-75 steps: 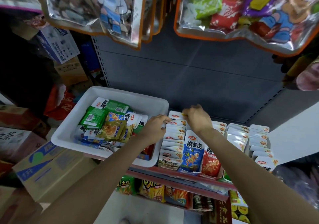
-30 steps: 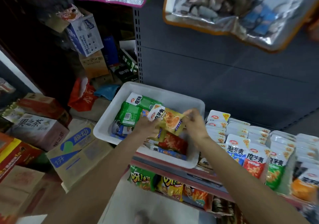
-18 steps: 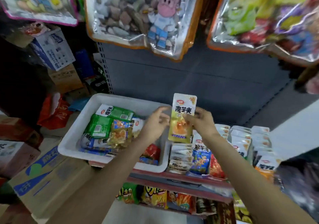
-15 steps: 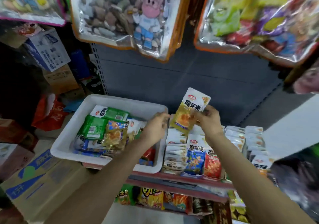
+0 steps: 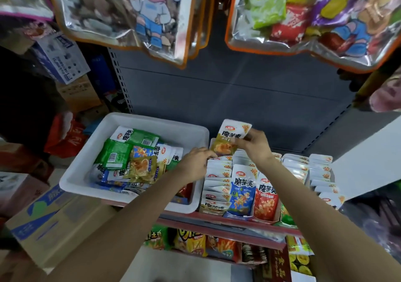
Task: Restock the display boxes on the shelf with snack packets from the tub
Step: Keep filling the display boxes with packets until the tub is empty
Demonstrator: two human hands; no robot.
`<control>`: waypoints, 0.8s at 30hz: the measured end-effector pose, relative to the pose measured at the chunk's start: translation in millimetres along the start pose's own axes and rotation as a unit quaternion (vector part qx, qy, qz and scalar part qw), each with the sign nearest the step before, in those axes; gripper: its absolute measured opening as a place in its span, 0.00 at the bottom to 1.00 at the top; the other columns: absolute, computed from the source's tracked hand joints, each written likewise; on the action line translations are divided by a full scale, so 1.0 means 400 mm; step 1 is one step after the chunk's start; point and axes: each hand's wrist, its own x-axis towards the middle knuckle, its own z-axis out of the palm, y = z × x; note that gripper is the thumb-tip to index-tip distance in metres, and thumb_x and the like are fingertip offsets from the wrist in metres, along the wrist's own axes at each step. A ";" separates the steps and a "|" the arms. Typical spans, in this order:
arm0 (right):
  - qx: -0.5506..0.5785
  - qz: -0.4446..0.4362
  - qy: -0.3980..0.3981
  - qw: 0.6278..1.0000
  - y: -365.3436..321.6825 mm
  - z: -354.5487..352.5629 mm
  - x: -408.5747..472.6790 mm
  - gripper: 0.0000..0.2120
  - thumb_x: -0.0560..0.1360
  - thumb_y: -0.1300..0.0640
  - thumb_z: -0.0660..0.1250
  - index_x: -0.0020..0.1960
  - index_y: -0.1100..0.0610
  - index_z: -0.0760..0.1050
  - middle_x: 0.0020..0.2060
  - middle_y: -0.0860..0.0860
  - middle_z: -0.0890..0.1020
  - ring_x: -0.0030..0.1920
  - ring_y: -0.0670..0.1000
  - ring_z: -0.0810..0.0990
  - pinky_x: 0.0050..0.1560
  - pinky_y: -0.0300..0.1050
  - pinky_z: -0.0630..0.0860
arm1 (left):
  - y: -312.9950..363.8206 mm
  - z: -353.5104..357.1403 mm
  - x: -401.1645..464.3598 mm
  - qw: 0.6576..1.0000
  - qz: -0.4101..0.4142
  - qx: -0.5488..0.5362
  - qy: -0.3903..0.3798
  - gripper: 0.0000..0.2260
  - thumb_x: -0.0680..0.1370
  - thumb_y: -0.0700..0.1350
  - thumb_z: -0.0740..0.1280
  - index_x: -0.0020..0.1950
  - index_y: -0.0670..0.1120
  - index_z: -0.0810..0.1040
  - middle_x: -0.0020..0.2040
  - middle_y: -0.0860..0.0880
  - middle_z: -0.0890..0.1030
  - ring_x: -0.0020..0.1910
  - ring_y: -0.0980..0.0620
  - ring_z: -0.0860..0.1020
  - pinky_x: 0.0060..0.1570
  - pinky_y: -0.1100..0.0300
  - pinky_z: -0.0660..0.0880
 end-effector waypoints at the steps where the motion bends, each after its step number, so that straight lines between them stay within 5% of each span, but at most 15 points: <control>1: -0.038 0.005 -0.006 0.999 0.006 0.001 0.002 0.08 0.71 0.66 0.71 0.51 0.62 0.79 0.48 0.56 0.83 0.45 0.51 0.82 0.49 0.42 0.78 | -0.002 -0.002 -0.003 1.000 0.001 -0.002 -0.002 0.23 0.75 0.31 0.58 0.69 0.48 0.71 0.67 0.47 0.72 0.67 0.48 0.65 0.65 0.52 0.66; 3: -0.057 -0.020 -0.004 0.998 0.011 0.001 0.005 0.07 0.70 0.65 0.72 0.49 0.60 0.79 0.43 0.53 0.83 0.44 0.52 0.82 0.49 0.44 0.78 | -0.007 -0.002 -0.007 1.000 0.001 -0.012 0.002 0.23 0.76 0.32 0.58 0.68 0.49 0.71 0.66 0.47 0.73 0.65 0.48 0.67 0.64 0.51 0.67; 6: -0.128 -0.096 -0.013 0.987 0.003 0.002 0.012 0.05 0.73 0.65 0.70 0.47 0.58 0.79 0.36 0.48 0.80 0.39 0.47 0.79 0.43 0.33 0.74 | -0.015 0.001 -0.011 0.999 -0.010 -0.044 0.021 0.21 0.76 0.34 0.60 0.66 0.50 0.73 0.62 0.46 0.75 0.61 0.49 0.72 0.60 0.53 0.71; 11: -0.350 -0.154 -0.019 0.924 0.023 0.011 0.026 0.06 0.76 0.62 0.65 0.47 0.56 0.80 0.41 0.53 0.83 0.41 0.54 0.80 0.43 0.47 0.77 | -0.022 0.005 -0.012 0.997 -0.006 -0.065 0.047 0.20 0.76 0.33 0.58 0.64 0.48 0.75 0.60 0.46 0.78 0.57 0.51 0.76 0.58 0.58 0.73; 18: -0.525 -0.123 -0.071 0.839 0.032 0.043 0.003 0.10 0.78 0.60 0.61 0.55 0.52 0.78 0.50 0.54 0.82 0.49 0.58 0.80 0.46 0.48 0.76 | -0.027 0.001 -0.021 0.992 0.001 -0.095 0.082 0.18 0.76 0.33 0.59 0.63 0.45 0.76 0.59 0.48 0.79 0.53 0.56 0.75 0.52 0.68 0.68; 24: -0.423 -0.189 -0.063 0.884 -0.032 0.126 -0.044 0.12 0.77 0.59 0.60 0.58 0.56 0.76 0.54 0.54 0.77 0.56 0.56 0.75 0.47 0.46 0.74 | -0.118 -0.024 -0.067 0.983 -0.085 -0.105 0.126 0.15 0.77 0.34 0.60 0.63 0.43 0.76 0.60 0.46 0.79 0.56 0.51 0.77 0.53 0.65 0.69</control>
